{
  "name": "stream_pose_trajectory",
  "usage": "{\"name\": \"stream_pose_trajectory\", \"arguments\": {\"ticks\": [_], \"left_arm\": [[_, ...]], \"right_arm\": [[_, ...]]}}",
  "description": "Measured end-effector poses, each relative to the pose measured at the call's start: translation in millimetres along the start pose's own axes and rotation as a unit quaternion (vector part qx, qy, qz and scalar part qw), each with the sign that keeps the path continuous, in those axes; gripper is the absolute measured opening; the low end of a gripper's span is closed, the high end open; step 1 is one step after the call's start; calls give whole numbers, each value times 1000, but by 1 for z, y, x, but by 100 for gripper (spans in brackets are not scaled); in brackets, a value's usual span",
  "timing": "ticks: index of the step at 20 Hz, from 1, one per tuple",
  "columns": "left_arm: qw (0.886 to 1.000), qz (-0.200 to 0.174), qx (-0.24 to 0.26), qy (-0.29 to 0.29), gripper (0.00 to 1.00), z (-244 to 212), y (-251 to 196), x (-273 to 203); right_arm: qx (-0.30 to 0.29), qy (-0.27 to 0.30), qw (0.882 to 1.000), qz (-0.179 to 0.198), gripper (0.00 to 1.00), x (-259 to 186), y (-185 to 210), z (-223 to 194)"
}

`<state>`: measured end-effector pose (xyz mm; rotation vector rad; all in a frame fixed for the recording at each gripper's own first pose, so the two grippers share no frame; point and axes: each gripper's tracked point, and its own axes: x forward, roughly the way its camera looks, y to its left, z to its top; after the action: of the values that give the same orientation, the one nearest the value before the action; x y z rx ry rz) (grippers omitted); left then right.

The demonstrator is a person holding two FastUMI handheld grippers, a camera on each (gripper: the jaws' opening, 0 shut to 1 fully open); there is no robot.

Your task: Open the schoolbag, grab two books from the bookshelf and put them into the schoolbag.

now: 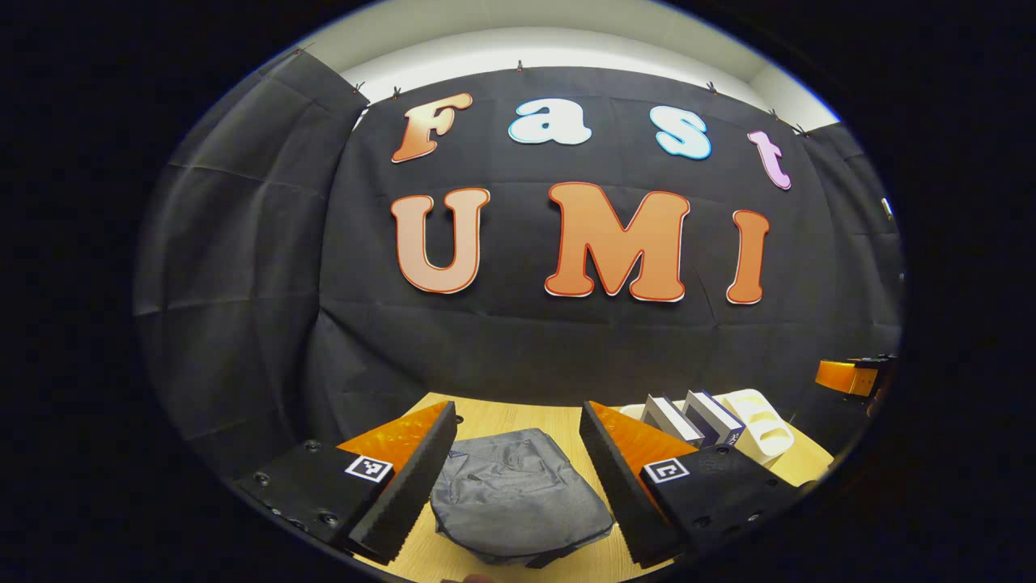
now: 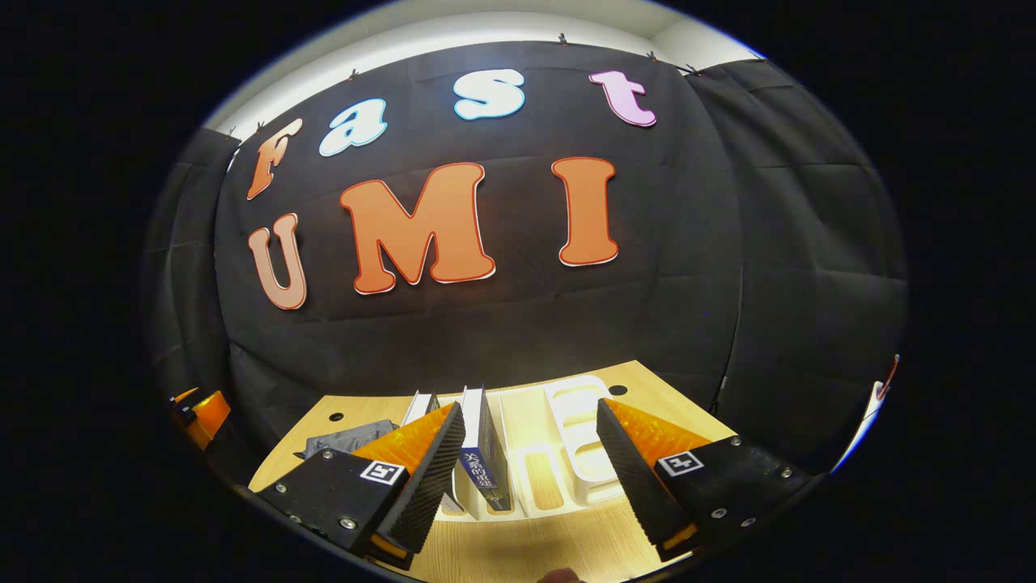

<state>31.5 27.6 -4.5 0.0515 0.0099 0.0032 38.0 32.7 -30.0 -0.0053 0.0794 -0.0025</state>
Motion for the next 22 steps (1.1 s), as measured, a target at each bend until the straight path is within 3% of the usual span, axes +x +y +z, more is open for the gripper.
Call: {"name": "stream_pose_trajectory", "arguments": {"ticks": [8, 14, 15, 19, 22], "left_arm": [[1000, -3, 29, 6, 97, -4, 4, 3], [994, -22, 100, 27, 96, -25, -1, 0], [993, -22, 111, 31, 100, -32, -2, 0], [984, -33, 161, 67, 97, -70, -6, -4], [970, -38, 218, 98, 98, -108, -9, -9]], "right_arm": [[-14, -1, 1000, -5, 97, -3, 0, -1], [-15, 15, 1000, -12, 98, -8, -5, -14], [-16, 21, 1000, -15, 98, -8, -8, -18], [-11, 33, 999, -19, 98, -14, -14, -25], [-16, 42, 999, -27, 98, -18, -22, -33]]}}
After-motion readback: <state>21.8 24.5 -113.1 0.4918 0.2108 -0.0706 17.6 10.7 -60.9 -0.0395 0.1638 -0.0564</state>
